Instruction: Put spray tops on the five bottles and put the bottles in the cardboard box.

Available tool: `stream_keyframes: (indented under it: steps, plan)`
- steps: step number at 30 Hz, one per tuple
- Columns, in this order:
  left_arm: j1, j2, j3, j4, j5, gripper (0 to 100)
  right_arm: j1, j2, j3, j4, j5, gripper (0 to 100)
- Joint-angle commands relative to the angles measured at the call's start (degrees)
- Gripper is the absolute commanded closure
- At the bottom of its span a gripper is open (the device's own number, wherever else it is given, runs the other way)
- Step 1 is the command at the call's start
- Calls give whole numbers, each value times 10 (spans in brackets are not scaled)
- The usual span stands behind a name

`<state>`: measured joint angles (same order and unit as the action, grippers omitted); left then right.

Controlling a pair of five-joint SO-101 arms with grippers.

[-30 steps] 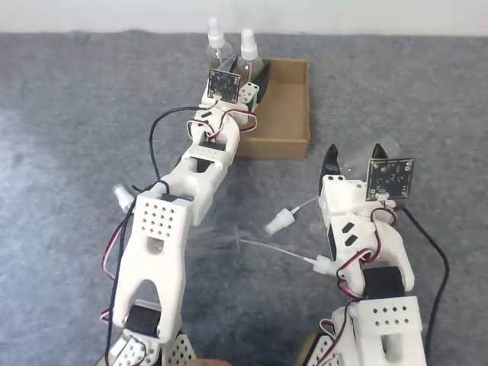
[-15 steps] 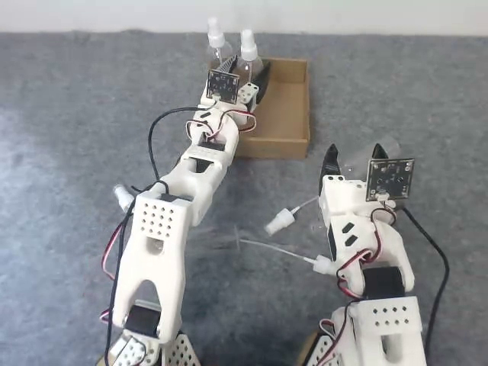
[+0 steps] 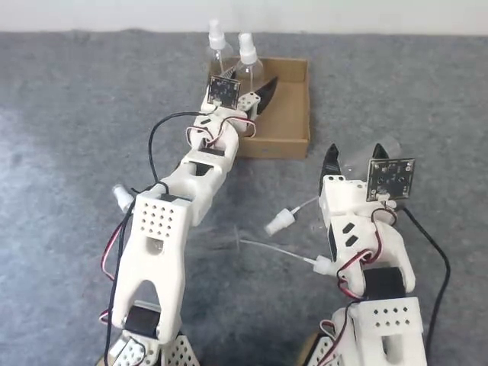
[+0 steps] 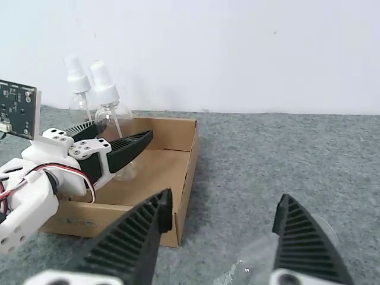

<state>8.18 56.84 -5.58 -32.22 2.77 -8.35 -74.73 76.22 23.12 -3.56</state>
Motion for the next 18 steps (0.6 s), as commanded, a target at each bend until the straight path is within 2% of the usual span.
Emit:
stream_keyframes:
  steps: [1, 5, 12, 18]
  plan:
    - [-2, -13, -5, -11, -4, 677, 3, -15, -34, -13, -5, 745]
    - [-7, -25, 7, -10, -4, 677, 4, -15, -34, -14, -5, 744]
    - [-3, -137, 150, -11, -3, 677, 4, -15, -35, -14, -5, 743]
    - [-7, -180, 193, -11, -1, 677, 4, -15, -35, -14, -5, 743]
